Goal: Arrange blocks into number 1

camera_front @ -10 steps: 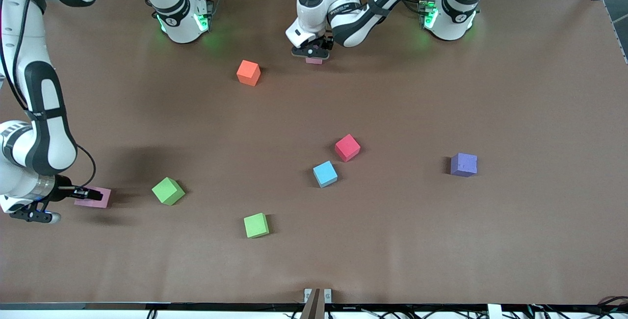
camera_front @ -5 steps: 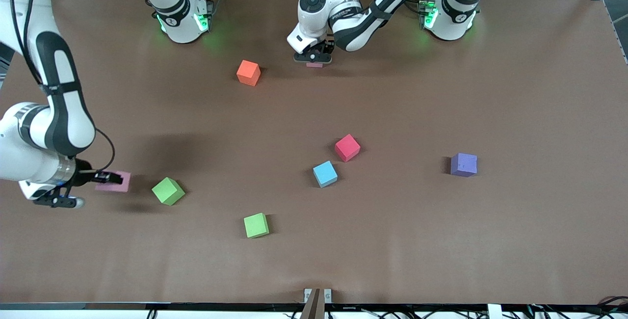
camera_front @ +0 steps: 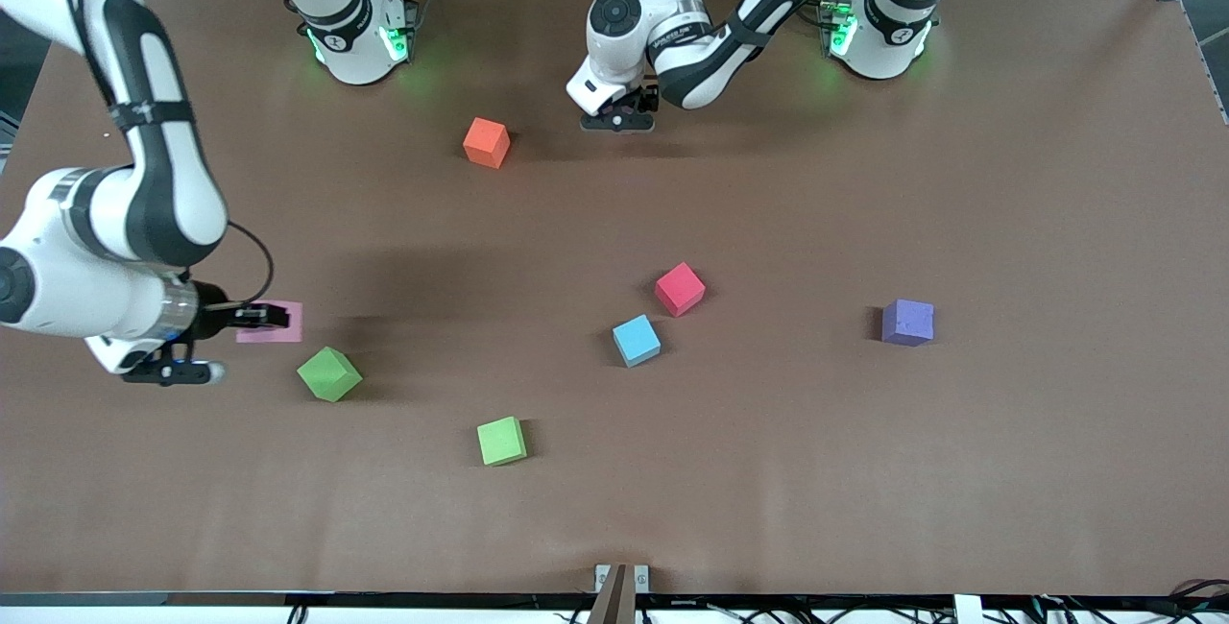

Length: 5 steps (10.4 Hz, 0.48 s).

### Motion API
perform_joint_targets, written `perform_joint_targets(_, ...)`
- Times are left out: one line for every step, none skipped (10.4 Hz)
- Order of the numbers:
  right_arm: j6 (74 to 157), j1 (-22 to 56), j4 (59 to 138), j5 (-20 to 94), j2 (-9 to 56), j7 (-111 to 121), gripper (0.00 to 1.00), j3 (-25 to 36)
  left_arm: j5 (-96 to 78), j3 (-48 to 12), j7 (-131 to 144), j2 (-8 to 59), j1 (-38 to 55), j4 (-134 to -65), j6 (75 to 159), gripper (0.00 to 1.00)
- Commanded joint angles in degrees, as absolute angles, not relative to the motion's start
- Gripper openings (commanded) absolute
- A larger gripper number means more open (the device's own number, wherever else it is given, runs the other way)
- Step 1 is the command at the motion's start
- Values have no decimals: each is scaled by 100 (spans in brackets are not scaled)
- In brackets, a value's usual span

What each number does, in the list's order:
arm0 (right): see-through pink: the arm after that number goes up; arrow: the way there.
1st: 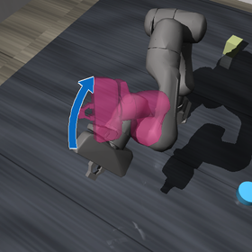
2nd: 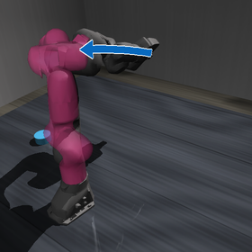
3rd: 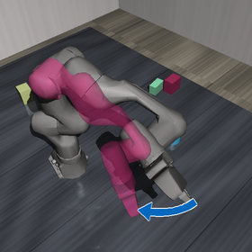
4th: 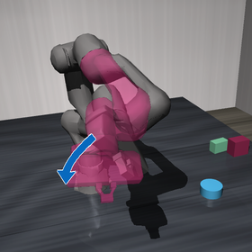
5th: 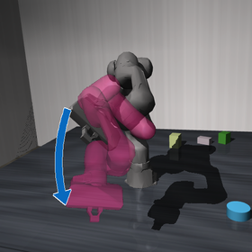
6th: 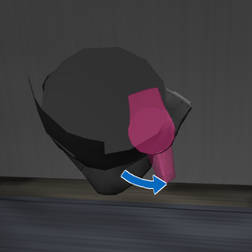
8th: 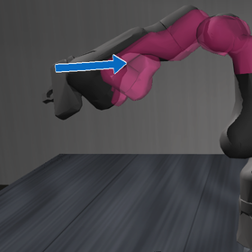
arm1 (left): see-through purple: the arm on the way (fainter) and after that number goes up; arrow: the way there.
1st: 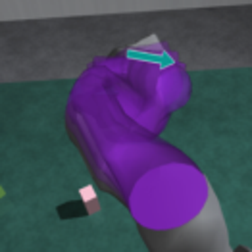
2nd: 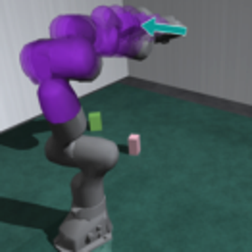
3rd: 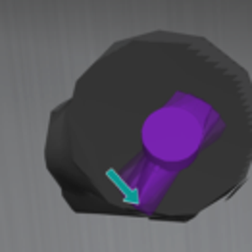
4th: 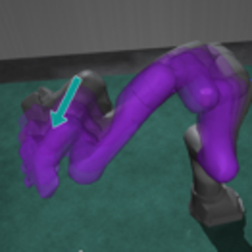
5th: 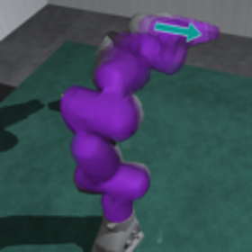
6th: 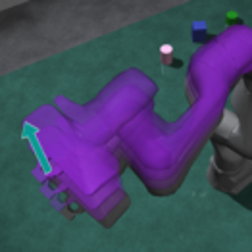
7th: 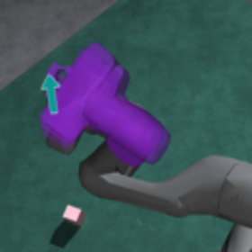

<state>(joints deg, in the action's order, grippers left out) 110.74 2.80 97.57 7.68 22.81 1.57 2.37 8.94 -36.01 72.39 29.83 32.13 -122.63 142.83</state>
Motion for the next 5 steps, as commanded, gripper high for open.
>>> perform_joint_targets(11065, 544, 10002, 861, 1987, 35, 0, 203, 1020, -3612, 7514, 2744, 3086, -12121, 14265, 100)
perform_joint_targets(11057, 623, 10002, 992, 1986, 9, 0, 202, 993, -3612, 7497, 2394, 2876, -12111, 14056, 100)
perform_joint_targets(11057, 650, 9993, 1080, 1978, -9, 0, 202, 1002, -3630, 7445, 2051, 2648, -12103, 13688, 100)
perform_joint_targets(11057, 746, 9976, 1116, 1969, -148, 0, 202, 1011, -3699, 7357, 1804, 2219, -12094, 13519, 100)
perform_joint_targets(11065, 869, 9958, 1125, 1969, -306, 0, 202, 1011, -3735, 6921, 1689, 1771, -12094, 13413, 100)
